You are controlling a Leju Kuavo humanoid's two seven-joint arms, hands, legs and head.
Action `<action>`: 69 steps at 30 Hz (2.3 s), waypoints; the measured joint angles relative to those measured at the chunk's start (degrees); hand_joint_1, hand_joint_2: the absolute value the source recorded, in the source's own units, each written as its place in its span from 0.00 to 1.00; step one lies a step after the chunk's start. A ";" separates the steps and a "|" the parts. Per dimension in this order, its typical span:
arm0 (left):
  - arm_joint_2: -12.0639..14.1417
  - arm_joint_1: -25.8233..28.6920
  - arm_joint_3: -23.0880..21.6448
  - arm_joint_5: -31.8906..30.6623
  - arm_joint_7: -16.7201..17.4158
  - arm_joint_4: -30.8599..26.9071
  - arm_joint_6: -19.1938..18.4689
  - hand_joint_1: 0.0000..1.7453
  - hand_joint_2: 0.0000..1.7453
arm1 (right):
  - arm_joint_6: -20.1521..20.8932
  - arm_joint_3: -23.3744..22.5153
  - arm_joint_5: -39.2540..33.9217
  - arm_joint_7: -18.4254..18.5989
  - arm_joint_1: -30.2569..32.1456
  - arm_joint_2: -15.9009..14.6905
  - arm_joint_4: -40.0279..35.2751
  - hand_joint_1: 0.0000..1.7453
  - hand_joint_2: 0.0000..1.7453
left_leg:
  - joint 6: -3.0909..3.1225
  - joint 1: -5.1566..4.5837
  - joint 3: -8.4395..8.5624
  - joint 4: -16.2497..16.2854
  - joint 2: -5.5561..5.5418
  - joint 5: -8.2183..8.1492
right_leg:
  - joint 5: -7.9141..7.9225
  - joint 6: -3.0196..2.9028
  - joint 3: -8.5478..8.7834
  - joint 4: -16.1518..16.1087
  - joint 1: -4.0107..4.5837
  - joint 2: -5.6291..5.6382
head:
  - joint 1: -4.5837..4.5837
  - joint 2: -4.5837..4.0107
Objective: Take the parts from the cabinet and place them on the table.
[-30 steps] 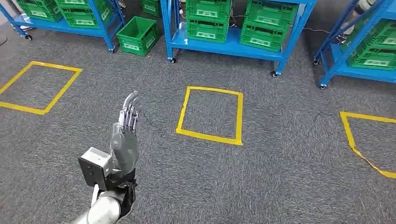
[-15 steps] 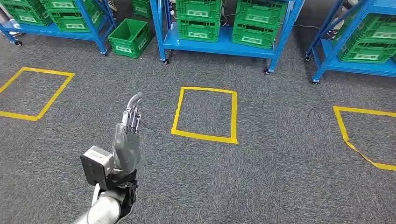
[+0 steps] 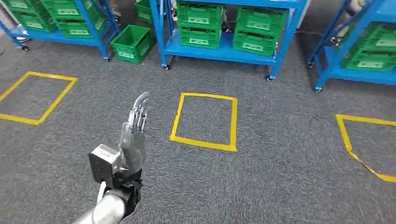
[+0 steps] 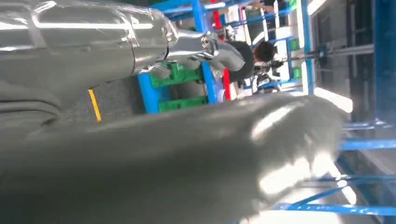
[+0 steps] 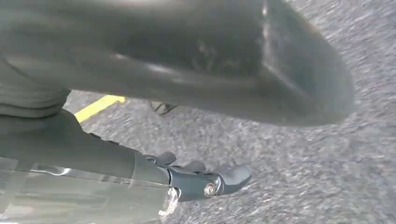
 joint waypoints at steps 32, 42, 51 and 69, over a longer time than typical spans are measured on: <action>-0.61 -2.25 -0.50 4.20 -2.99 2.01 -1.51 0.00 0.00 | 0.83 1.83 3.61 3.61 -2.11 -1.03 -0.31 0.00 0.00 | 3.76 -2.96 -8.95 3.32 1.42 7.48 | -2.55 -5.21 5.04 -1.47 4.39 -1.17 | -1.66 0.02; -0.57 -0.71 -0.44 3.78 -3.34 2.03 -0.66 0.00 0.00 | 1.03 3.04 3.91 3.34 -1.10 -0.11 -0.28 0.00 0.00 | -2.09 0.66 -7.21 5.82 3.61 5.33 | -1.02 -1.53 5.51 -3.16 -0.08 -1.67 | -2.03 0.02; -0.46 -0.08 -0.46 3.34 -3.39 1.68 -0.57 0.00 0.00 | 1.14 3.69 3.85 3.06 -1.00 -0.44 -0.26 0.00 0.00 | 0.55 0.56 -5.80 3.27 3.32 3.99 | -0.81 -1.61 5.38 -2.36 0.07 -0.97 | -1.73 0.00; -0.44 0.61 -0.46 3.43 -2.71 1.62 0.11 0.00 0.00 | 1.14 4.22 3.74 3.04 -1.00 0.07 -0.24 0.00 0.00 | 1.39 0.01 -5.64 3.26 2.78 3.62 | -1.61 1.75 5.98 -3.41 -0.09 -1.51 | -1.81 0.02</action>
